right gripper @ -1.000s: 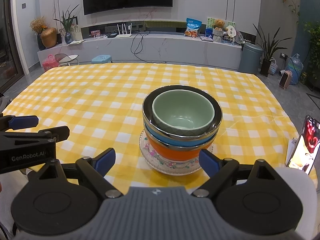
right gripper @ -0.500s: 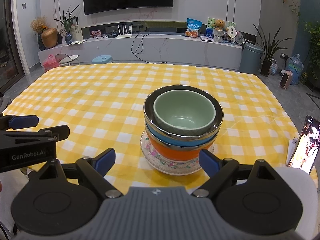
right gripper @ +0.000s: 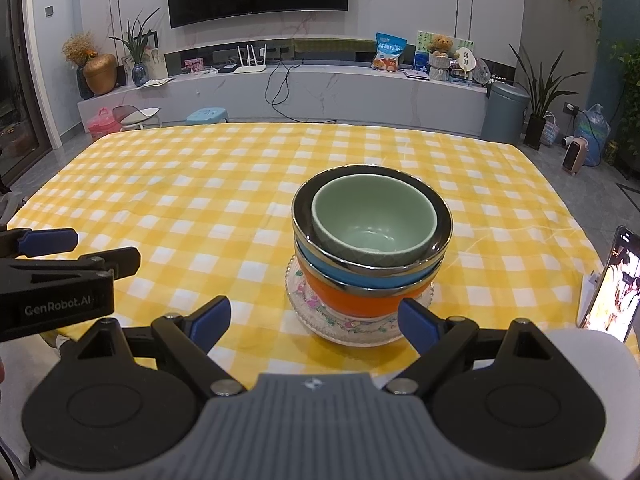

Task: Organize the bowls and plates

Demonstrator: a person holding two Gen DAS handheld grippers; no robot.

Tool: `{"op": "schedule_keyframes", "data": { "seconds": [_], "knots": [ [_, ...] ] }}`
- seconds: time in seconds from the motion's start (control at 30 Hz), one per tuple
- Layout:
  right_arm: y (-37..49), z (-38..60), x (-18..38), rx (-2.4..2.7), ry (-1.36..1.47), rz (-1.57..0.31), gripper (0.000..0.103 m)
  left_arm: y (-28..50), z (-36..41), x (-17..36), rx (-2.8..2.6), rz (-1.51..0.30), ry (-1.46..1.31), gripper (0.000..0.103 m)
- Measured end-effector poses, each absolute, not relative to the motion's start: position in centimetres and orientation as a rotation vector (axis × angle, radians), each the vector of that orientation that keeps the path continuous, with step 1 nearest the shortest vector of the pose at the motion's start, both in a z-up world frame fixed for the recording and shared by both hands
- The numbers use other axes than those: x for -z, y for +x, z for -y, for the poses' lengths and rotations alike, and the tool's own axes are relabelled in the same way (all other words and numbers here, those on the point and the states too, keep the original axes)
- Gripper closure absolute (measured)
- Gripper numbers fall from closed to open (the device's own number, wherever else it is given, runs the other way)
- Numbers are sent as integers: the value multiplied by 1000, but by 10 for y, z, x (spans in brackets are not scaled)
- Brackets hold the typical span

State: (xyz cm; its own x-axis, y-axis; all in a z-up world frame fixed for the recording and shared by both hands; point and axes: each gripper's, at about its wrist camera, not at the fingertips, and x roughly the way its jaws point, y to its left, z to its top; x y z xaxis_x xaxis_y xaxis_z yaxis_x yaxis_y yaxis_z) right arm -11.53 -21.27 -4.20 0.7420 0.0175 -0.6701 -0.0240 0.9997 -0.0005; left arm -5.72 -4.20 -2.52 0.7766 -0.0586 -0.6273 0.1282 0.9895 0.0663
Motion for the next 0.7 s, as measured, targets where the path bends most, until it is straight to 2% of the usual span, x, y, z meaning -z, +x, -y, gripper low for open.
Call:
{"op": "schedule_keyframes", "data": {
  "seconds": [0.7],
  "knots": [
    [-112,214,43,-24,2,-747,14,-56,42,23,105,-663,115,21]
  ]
}}
